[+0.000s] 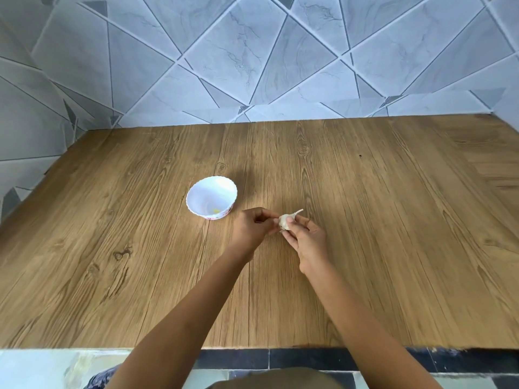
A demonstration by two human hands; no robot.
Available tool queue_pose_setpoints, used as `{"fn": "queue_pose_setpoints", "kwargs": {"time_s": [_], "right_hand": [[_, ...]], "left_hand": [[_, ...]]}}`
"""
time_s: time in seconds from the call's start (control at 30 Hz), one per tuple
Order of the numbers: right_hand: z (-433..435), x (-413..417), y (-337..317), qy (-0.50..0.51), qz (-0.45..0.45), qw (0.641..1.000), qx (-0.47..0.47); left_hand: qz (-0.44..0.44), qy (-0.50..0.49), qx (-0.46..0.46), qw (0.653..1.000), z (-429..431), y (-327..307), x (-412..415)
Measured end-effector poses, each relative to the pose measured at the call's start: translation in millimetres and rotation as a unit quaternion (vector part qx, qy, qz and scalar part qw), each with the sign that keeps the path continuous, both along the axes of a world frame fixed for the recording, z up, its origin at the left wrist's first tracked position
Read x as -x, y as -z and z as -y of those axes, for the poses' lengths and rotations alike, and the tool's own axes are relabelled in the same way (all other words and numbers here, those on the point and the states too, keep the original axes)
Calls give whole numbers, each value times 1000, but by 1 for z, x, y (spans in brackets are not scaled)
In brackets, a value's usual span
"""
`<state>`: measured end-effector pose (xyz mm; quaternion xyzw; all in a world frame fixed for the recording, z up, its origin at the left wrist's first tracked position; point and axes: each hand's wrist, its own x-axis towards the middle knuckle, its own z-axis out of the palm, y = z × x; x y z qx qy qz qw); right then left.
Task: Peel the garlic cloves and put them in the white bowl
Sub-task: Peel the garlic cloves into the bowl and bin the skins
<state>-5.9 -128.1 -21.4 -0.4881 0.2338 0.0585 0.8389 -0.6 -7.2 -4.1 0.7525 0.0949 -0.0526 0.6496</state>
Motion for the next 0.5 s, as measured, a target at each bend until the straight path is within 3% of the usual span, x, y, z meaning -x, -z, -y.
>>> {"fn": "queue_pose_setpoints", "kwargs": {"time_s": [0.07, 0.13, 0.2, 0.27, 0.37, 0.5], "right_hand": [[3, -2, 0, -4, 24, 999, 48], [11, -7, 2, -15, 103, 974, 201], [18, -15, 6, -61, 198, 904, 374], [20, -23, 10, -127, 242, 832, 482], [18, -32, 15, -176, 297, 758, 553], [24, -32, 20, -185, 315, 746, 557]], "left_hand": [[5, -5, -7, 1000, -5, -2, 1], [6, -21, -34, 999, -13, -3, 4], [4, -31, -88, 996, -22, -4, 9], [4, -28, -133, 991, -28, -4, 16], [18, -11, -201, 979, -31, -6, 30], [9, -3, -214, 977, -32, -11, 45]]}}
